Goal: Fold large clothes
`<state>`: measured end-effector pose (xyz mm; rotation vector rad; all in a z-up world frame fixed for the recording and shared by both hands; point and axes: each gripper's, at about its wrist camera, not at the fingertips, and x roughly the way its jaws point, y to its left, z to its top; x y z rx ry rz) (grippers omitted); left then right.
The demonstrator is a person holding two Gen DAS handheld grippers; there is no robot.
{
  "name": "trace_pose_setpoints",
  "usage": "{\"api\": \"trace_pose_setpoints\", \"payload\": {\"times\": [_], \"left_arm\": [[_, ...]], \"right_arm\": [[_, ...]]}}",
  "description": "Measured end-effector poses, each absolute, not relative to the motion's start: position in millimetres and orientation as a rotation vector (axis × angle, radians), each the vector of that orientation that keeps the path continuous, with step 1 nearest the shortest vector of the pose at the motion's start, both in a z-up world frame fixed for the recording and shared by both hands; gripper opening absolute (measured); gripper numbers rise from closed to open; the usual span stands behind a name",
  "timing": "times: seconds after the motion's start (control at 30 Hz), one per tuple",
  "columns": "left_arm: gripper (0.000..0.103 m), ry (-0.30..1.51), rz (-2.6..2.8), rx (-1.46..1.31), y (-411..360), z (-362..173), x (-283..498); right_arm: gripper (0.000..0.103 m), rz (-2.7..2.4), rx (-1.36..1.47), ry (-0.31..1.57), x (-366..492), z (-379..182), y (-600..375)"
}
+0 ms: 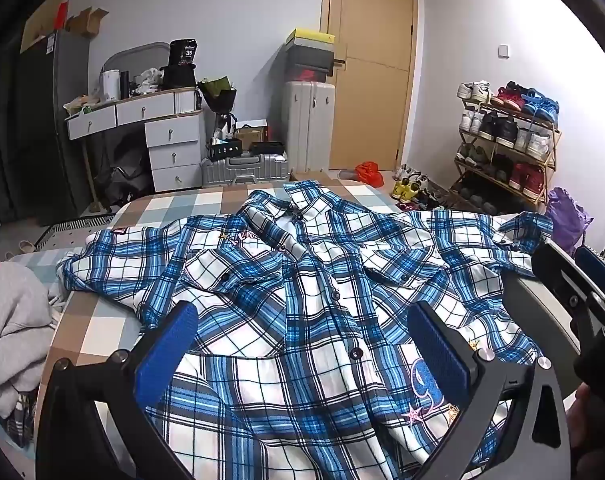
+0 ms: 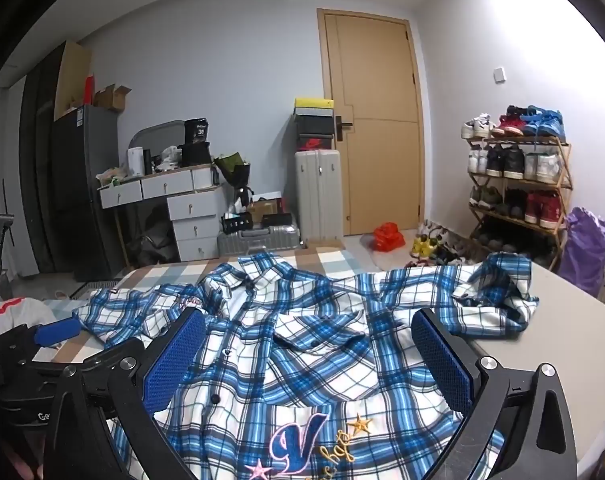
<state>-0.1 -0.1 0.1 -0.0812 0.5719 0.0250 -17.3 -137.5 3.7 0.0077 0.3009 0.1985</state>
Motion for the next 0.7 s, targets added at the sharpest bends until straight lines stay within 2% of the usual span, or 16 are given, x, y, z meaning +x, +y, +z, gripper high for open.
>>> {"api": "trace_pose_setpoints", "payload": {"times": [0.7], "left_arm": [[0.102, 0.556, 0.042, -0.118, 9, 0, 1]], "right_arm": [[0.103, 0.201, 0.009, 0.296, -18, 4, -137]]}}
